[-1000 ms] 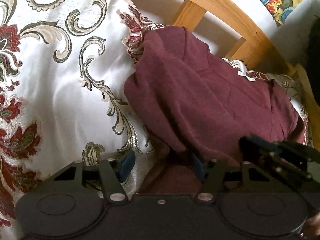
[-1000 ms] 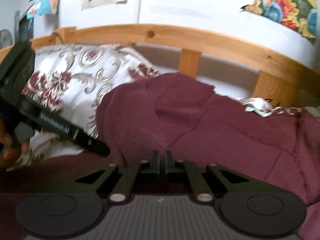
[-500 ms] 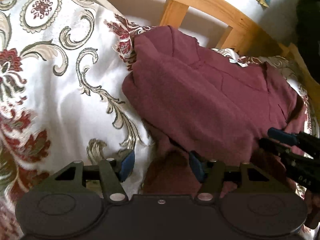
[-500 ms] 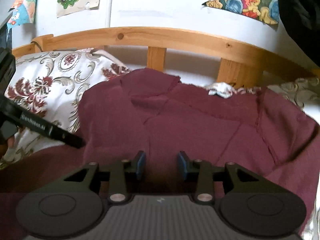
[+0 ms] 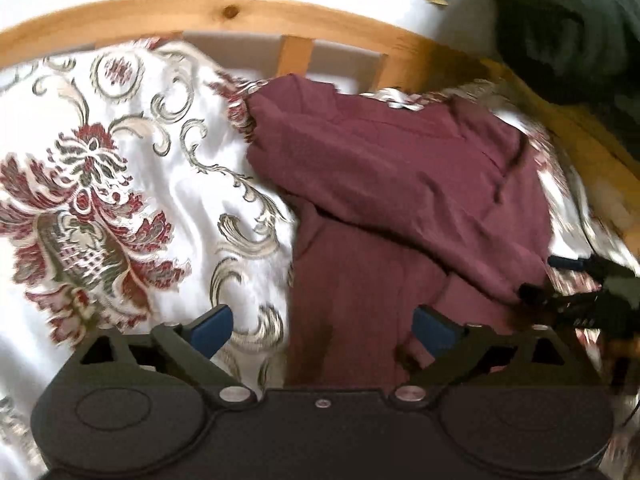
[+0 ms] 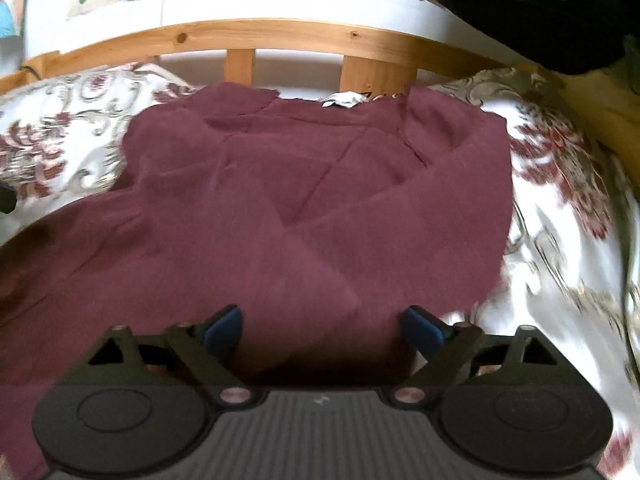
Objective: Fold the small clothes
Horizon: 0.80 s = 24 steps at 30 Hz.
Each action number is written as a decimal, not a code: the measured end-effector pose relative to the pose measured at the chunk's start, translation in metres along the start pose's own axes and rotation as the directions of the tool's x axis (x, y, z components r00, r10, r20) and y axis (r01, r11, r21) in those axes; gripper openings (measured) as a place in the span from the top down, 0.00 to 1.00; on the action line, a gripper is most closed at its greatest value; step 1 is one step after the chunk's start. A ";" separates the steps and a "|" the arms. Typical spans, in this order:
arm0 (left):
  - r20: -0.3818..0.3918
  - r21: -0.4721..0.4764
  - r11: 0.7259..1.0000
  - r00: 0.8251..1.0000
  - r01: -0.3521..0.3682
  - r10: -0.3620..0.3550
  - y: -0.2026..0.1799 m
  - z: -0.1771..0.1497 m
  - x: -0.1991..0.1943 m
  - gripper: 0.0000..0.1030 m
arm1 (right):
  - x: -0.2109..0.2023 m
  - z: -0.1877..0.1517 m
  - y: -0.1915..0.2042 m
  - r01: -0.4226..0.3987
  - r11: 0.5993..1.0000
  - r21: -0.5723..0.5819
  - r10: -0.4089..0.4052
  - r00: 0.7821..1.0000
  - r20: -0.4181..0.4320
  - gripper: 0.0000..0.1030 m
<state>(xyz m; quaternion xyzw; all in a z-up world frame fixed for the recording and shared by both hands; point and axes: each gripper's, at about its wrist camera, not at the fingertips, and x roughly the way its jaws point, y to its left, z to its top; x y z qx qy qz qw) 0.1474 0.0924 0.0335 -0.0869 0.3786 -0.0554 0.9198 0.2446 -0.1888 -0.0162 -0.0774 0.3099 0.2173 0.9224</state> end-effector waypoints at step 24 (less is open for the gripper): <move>-0.199 0.560 0.828 0.972 0.005 0.128 -0.062 -0.093 -0.010 0.01 | -0.085 -0.070 0.073 -0.099 0.912 -0.398 0.032 0.984 -0.173 0.00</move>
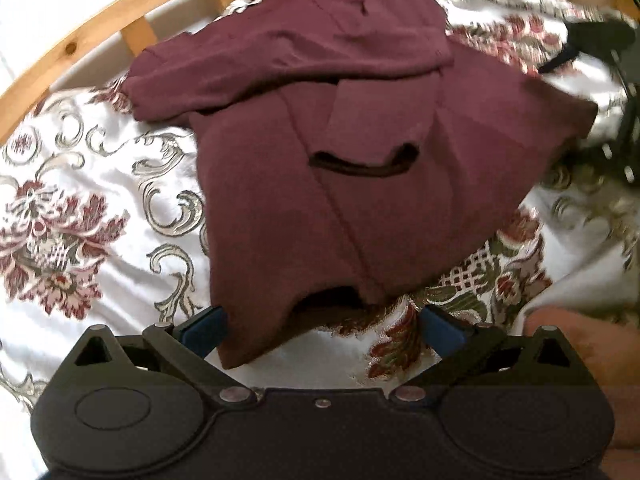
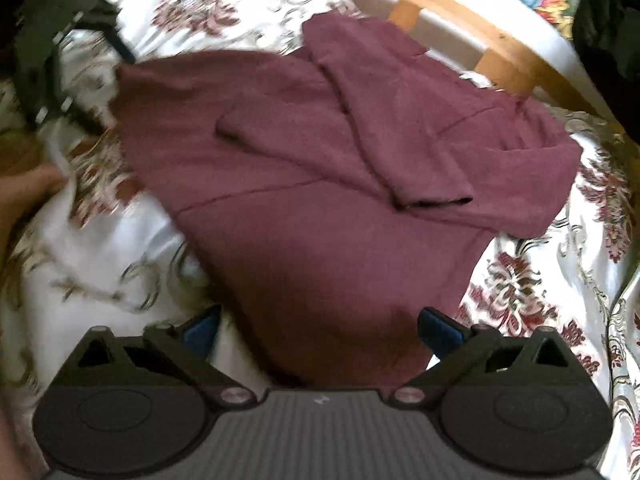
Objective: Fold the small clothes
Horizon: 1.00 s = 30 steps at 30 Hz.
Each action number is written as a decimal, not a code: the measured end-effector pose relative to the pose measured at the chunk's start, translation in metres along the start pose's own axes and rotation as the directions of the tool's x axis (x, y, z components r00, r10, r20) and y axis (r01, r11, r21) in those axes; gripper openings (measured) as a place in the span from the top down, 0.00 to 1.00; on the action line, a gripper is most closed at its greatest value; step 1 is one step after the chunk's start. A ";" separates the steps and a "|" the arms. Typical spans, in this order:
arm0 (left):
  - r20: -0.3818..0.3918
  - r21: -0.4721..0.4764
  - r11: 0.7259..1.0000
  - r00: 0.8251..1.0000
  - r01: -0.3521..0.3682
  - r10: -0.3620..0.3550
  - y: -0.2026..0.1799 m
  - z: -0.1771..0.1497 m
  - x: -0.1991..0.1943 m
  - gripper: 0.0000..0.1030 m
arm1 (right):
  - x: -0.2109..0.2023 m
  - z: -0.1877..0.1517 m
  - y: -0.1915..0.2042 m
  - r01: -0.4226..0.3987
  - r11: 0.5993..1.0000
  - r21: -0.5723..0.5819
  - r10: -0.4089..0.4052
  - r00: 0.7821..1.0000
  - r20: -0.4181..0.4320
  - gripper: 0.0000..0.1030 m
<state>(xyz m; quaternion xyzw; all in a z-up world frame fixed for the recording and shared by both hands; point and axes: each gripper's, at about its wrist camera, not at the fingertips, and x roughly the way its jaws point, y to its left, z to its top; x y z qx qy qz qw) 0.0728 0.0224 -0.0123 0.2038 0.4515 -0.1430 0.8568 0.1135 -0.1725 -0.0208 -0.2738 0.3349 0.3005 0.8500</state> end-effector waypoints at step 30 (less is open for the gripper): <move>0.020 0.025 0.985 0.985 -0.171 0.170 -0.022 0.044 0.025 0.44 | -0.029 0.004 -0.068 -0.281 0.903 0.324 0.156 0.919 0.363 0.91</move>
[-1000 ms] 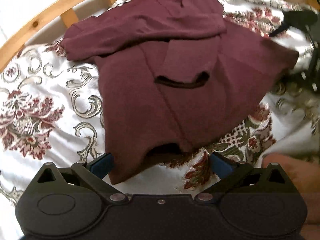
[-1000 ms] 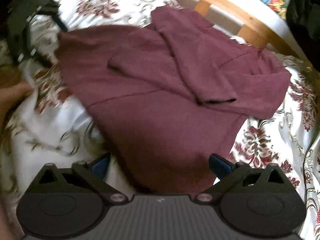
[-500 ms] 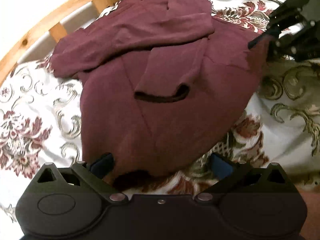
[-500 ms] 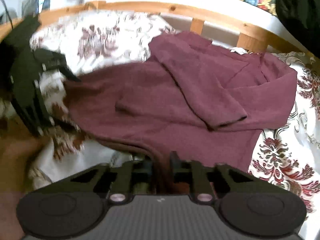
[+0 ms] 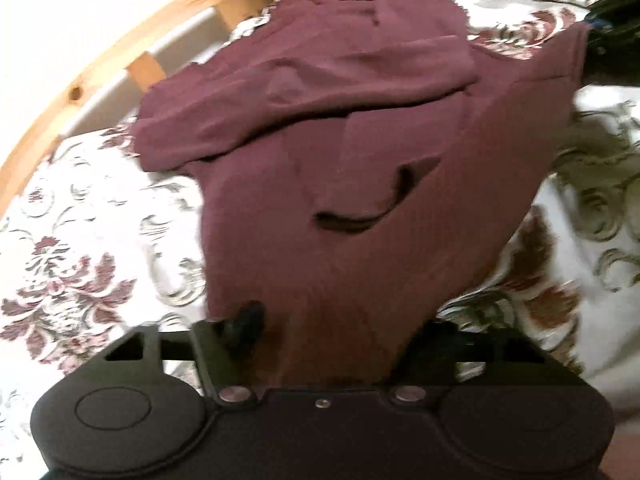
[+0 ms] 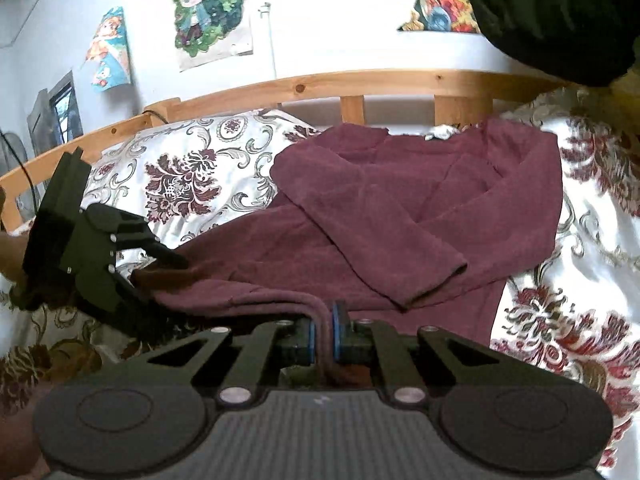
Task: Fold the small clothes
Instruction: 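Grasp the hem with both tools and fold it up toward the collar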
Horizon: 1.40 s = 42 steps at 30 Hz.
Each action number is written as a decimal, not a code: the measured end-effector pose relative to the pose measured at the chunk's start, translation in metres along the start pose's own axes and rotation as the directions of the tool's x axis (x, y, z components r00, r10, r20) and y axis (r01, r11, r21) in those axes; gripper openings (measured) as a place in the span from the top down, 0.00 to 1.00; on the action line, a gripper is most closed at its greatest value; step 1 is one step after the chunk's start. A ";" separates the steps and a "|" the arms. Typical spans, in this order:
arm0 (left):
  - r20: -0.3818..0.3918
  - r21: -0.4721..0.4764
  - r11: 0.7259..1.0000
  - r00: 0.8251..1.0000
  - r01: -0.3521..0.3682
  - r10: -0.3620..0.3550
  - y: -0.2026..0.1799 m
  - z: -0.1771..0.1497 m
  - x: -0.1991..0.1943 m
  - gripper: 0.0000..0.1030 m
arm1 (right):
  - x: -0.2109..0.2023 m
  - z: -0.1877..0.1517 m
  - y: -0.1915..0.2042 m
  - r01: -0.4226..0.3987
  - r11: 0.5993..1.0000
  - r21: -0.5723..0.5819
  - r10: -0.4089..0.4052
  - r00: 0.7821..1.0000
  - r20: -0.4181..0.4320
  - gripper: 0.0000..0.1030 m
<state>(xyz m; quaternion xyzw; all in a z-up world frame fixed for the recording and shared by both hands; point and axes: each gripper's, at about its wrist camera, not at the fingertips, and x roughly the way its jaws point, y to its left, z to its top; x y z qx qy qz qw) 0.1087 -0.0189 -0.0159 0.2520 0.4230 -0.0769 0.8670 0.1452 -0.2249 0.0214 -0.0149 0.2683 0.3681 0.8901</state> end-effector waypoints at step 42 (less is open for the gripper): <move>0.368 -0.321 0.894 0.911 0.313 -0.187 0.072 -0.009 -0.184 0.95 | -0.142 0.032 0.108 0.331 0.865 -0.377 -0.370 0.928 -0.034 0.94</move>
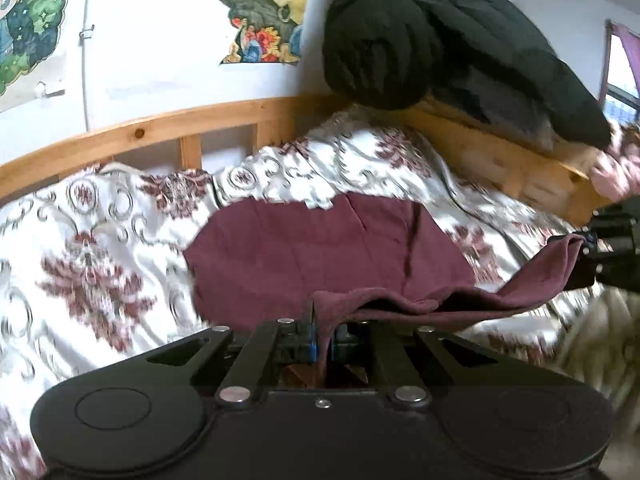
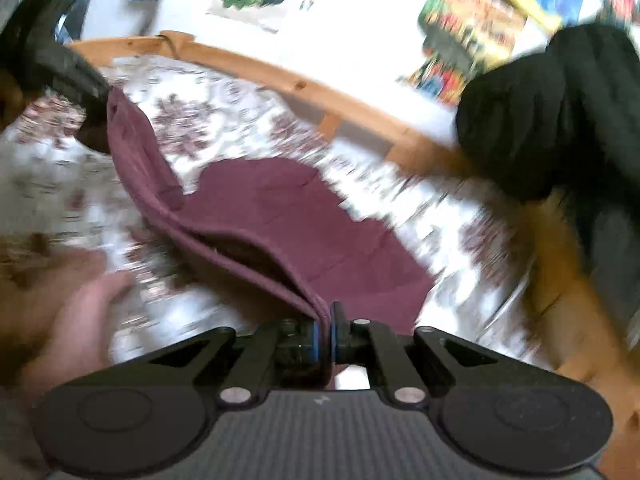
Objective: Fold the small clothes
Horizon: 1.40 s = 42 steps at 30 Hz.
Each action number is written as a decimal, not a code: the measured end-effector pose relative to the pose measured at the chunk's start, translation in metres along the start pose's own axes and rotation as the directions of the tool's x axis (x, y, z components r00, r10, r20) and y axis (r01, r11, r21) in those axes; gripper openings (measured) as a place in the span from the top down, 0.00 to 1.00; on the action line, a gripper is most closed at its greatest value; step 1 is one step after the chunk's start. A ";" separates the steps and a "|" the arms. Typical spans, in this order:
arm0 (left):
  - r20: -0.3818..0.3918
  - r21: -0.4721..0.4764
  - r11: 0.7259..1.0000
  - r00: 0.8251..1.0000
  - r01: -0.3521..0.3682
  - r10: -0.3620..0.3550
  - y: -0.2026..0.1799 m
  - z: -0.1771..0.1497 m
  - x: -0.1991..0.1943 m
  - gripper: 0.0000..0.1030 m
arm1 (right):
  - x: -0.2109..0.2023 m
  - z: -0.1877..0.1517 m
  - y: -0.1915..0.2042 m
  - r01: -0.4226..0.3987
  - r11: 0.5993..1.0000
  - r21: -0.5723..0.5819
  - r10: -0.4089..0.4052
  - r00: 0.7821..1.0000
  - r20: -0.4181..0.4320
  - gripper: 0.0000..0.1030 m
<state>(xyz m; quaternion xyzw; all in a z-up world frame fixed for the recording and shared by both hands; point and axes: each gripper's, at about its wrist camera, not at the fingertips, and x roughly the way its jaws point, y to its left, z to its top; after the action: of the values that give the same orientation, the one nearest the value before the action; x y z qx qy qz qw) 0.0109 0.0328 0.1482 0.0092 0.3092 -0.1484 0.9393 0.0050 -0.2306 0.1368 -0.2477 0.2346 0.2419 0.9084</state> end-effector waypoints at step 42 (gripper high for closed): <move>-0.104 -0.276 0.951 0.988 -0.137 0.112 0.142 0.075 0.222 0.01 | 0.262 -0.044 -0.112 -0.149 0.868 0.473 0.086 0.985 0.152 0.00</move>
<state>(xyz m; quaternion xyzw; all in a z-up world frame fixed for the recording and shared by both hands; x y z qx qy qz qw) 0.2643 0.0996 0.0682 -0.0988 0.3666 -0.0428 0.9241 0.2558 -0.2556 -0.0025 0.0172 0.2443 0.2458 0.9379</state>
